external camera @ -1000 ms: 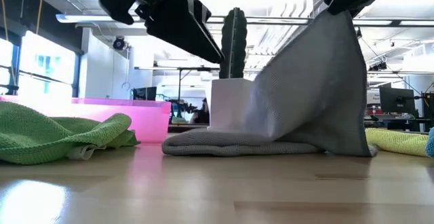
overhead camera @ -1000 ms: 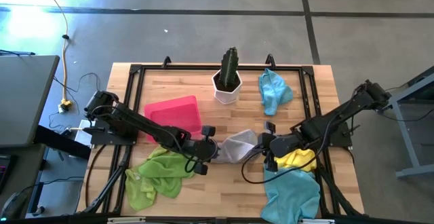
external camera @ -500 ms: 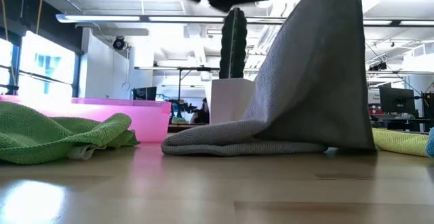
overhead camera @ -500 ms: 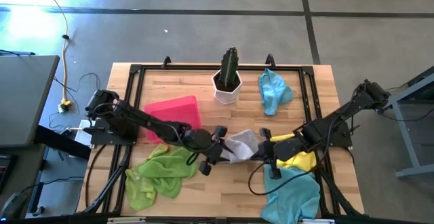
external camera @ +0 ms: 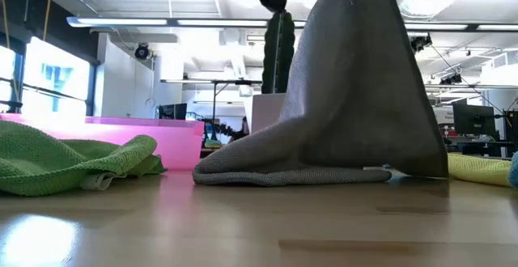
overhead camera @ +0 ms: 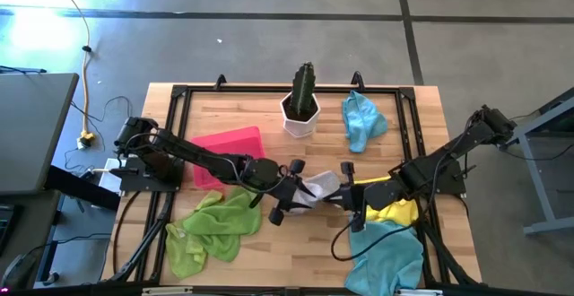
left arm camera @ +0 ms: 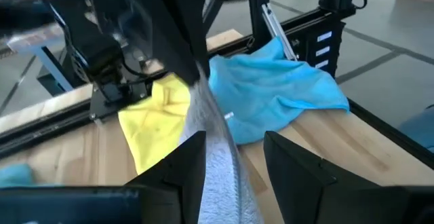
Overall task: Fold microfiber towels
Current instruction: Fold the gray microfiber cloth
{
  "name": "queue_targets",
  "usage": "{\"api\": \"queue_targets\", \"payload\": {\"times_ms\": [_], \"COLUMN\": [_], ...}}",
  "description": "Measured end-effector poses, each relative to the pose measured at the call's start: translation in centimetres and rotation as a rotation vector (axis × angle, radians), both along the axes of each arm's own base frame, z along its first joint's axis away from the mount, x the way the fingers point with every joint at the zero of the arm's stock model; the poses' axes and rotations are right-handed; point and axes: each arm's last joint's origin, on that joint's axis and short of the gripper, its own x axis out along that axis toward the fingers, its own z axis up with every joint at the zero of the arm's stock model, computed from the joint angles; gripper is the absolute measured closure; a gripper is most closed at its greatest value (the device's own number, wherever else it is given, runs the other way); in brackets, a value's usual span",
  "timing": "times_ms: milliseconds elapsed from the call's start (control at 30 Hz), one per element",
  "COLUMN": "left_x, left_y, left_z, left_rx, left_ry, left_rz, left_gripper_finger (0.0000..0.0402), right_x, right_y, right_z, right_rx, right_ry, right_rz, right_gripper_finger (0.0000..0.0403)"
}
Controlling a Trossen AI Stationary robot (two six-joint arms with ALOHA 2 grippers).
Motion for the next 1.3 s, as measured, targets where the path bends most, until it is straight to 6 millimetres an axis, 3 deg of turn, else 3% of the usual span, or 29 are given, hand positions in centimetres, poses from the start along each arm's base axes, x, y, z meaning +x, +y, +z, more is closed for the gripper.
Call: {"api": "queue_targets", "payload": {"times_ms": [300,567,833,1300], "left_x": [0.2,-1.4,-2.3,-3.5], "left_y": [-0.1,-0.6,-1.5,-0.9], "left_z": [-2.6,-5.4,-6.0,-7.2], "left_rx": [-0.1,-0.093,-0.12,-0.055], "left_ry": [0.164,0.472,0.592,0.75], "left_rz": [-0.023,-0.058,-0.06,0.109], "left_gripper_finger": [0.0261,0.0261,0.0261,0.0261], "right_x": [0.1,0.1,0.0,-0.7], "right_y": [-0.1,-0.2,-0.3,-0.4], "right_z": [0.2,0.1,0.0,-0.3], "right_rx": [-0.035,-0.058,-0.069,-0.071], "right_ry": [-0.039,-0.032,-0.023,0.017], "right_rz": [-0.061,-0.073,-0.091,-0.142], "right_gripper_finger": [0.0403,0.0403,0.0403,0.0403]}}
